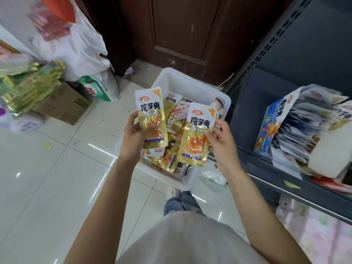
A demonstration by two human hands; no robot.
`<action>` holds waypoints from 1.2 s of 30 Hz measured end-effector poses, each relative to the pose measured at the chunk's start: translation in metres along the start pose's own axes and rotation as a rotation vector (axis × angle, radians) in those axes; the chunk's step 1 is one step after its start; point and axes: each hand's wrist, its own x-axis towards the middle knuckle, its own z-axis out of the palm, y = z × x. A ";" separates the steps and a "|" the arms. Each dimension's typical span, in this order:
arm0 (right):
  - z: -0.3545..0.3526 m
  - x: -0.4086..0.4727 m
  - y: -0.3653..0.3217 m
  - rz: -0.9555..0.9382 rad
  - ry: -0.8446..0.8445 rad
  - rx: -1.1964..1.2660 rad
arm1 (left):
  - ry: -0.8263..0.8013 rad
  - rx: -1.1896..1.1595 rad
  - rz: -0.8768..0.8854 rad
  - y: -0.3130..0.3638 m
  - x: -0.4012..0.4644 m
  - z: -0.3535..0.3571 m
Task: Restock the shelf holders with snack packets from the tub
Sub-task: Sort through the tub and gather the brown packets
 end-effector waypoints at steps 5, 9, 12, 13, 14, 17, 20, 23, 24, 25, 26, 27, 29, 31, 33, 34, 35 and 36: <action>-0.016 -0.032 -0.003 -0.046 0.035 0.082 | -0.039 -0.069 0.034 -0.003 -0.029 0.016; -0.038 -0.061 -0.012 -0.081 0.179 0.063 | -0.069 -0.003 0.001 -0.001 -0.046 0.030; -0.066 -0.085 -0.019 -0.101 0.257 0.093 | -0.088 0.079 -0.014 0.009 -0.061 0.046; -0.076 -0.094 -0.021 -0.107 0.262 0.138 | -0.124 0.088 -0.005 0.012 -0.067 0.051; -0.088 -0.102 -0.022 -0.115 0.267 0.184 | -0.168 0.089 0.005 0.016 -0.073 0.057; -0.121 -0.130 -0.022 -0.156 0.327 0.257 | -0.312 0.127 0.076 0.027 -0.096 0.075; -0.163 -0.154 -0.016 -0.200 0.473 0.274 | -0.425 0.110 0.195 0.035 -0.118 0.113; -0.212 -0.175 -0.011 -0.242 0.631 0.299 | -0.468 0.128 0.216 0.027 -0.135 0.172; -0.231 -0.182 -0.009 -0.256 0.684 0.307 | -0.500 0.167 0.210 0.022 -0.142 0.194; -0.250 -0.188 -0.008 -0.269 0.724 0.308 | -0.544 0.199 0.224 0.017 -0.147 0.217; -0.269 -0.194 -0.007 -0.283 0.752 0.304 | -0.597 0.207 0.256 0.014 -0.154 0.239; -0.288 -0.199 -0.007 -0.296 0.772 0.301 | -0.652 0.202 0.307 0.011 -0.160 0.262; -0.323 -0.205 -0.011 -0.320 0.795 0.309 | -0.721 0.176 0.415 0.006 -0.169 0.304; -0.351 -0.204 -0.017 -0.341 0.775 0.313 | -0.707 0.215 0.491 -0.001 -0.172 0.341; -0.372 -0.198 -0.024 -0.362 0.731 0.297 | -0.630 0.300 0.546 -0.010 -0.169 0.366; -0.380 -0.195 -0.027 -0.375 0.711 0.295 | -0.581 0.345 0.573 -0.014 -0.166 0.373; -0.387 -0.190 -0.030 -0.384 0.696 0.302 | -0.534 0.381 0.603 -0.017 -0.163 0.377; -0.393 -0.186 -0.032 -0.390 0.684 0.318 | -0.493 0.395 0.634 -0.019 -0.161 0.378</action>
